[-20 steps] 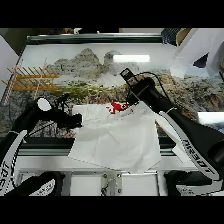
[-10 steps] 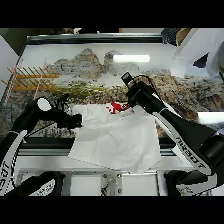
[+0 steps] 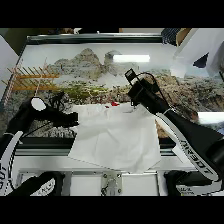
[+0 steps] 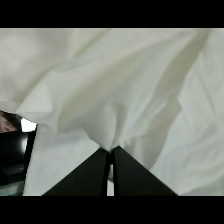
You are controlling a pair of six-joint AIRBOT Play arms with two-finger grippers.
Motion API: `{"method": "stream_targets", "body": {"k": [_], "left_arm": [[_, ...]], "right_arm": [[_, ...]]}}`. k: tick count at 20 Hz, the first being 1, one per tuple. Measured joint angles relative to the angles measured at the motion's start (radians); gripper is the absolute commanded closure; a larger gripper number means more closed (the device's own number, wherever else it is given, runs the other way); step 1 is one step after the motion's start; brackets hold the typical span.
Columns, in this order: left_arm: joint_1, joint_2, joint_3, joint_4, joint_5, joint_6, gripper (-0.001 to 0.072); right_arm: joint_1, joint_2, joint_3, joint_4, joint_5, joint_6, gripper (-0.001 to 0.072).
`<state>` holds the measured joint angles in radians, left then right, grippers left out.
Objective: Fold the clothes and pants, and hang the long-sleeved shirts on hangers.
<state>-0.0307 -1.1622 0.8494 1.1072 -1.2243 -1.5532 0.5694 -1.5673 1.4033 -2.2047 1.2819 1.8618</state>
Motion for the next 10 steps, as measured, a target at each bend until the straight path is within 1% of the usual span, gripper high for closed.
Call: {"method": "stream_targets", "body": {"k": [2,6,7,8,10], "left_arm": [[0.015,0.046,0.000,0.000,-0.003,0.004,0.0692],[-0.003,0.126,0.000,0.002,-0.001,0.037,0.0691],[-0.016,0.133,0.000,0.008,0.010,0.045,0.0471],[-0.032,0.135,0.001,0.016,0.028,0.050,0.0087],[-0.069,0.125,0.019,0.020,0.064,0.051,0.0091]], "right_arm": [[0.000,0.047,-0.018,0.042,0.036,0.044,0.0691],[0.011,0.188,-0.115,0.238,0.036,0.119,0.0691],[0.011,0.217,-0.136,0.264,0.033,0.137,0.0691],[0.013,0.241,-0.152,0.283,0.032,0.152,0.0691],[0.014,0.274,-0.174,0.311,0.032,0.174,0.0691]]}}
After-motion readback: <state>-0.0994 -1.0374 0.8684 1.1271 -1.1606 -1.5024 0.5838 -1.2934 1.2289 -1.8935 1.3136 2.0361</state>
